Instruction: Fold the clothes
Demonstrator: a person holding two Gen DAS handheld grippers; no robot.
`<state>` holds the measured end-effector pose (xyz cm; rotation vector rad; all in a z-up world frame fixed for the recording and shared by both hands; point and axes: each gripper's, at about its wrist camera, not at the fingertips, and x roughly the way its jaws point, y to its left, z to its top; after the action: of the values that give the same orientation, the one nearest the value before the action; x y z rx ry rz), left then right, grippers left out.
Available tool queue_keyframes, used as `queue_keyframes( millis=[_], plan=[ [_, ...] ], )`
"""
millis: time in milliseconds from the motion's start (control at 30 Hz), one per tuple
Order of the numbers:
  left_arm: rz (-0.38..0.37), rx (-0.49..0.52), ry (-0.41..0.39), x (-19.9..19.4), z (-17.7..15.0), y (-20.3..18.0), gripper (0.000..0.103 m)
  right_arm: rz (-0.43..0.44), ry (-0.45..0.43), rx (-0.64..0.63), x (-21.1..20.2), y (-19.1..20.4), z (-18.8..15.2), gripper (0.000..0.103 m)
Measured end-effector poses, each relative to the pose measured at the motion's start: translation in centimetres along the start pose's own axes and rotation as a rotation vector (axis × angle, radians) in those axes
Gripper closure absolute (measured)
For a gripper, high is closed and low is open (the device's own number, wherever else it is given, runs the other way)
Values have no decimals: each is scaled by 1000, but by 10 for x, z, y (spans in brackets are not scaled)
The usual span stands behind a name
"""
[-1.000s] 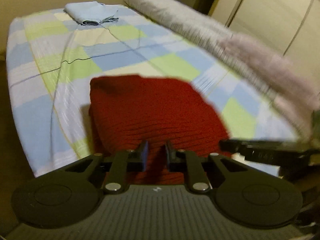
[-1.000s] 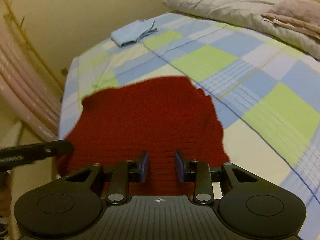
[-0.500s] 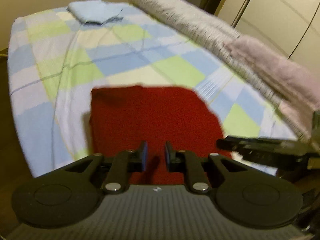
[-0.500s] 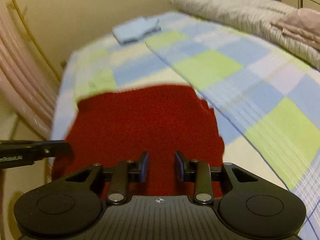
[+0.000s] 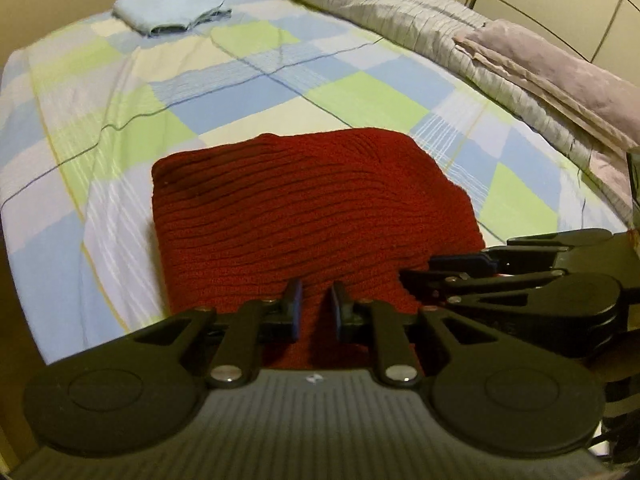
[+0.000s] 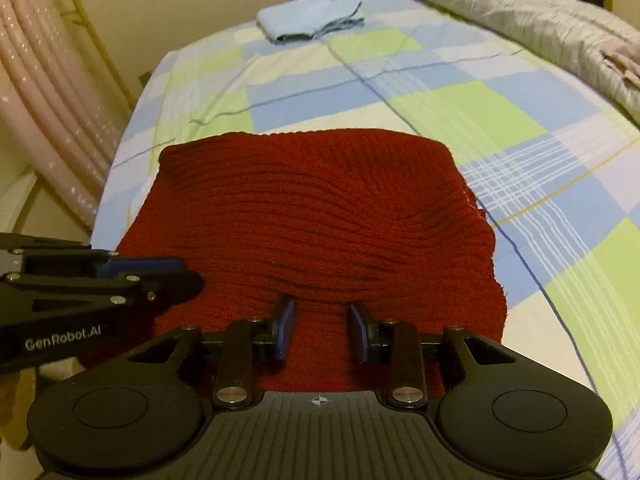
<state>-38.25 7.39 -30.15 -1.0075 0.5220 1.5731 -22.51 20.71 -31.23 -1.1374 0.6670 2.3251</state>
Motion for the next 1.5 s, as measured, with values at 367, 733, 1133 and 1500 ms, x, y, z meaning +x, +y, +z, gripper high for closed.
queue_keyframes(
  millis=[367, 733, 1133, 1500],
  plan=[
    [101, 45, 13, 32, 29, 7, 82, -48, -46, 92, 17, -32, 32, 70],
    [192, 24, 78, 17, 41, 1, 79, -92, -86, 61, -5, -26, 21, 70],
    [145, -16, 120, -16, 1, -16, 78, -28, -6, 53, -34, 4, -15, 70],
    [155, -45, 86, -20, -13, -8, 74, -55, 33, 30, -24, 3, -15, 69]
  ],
)
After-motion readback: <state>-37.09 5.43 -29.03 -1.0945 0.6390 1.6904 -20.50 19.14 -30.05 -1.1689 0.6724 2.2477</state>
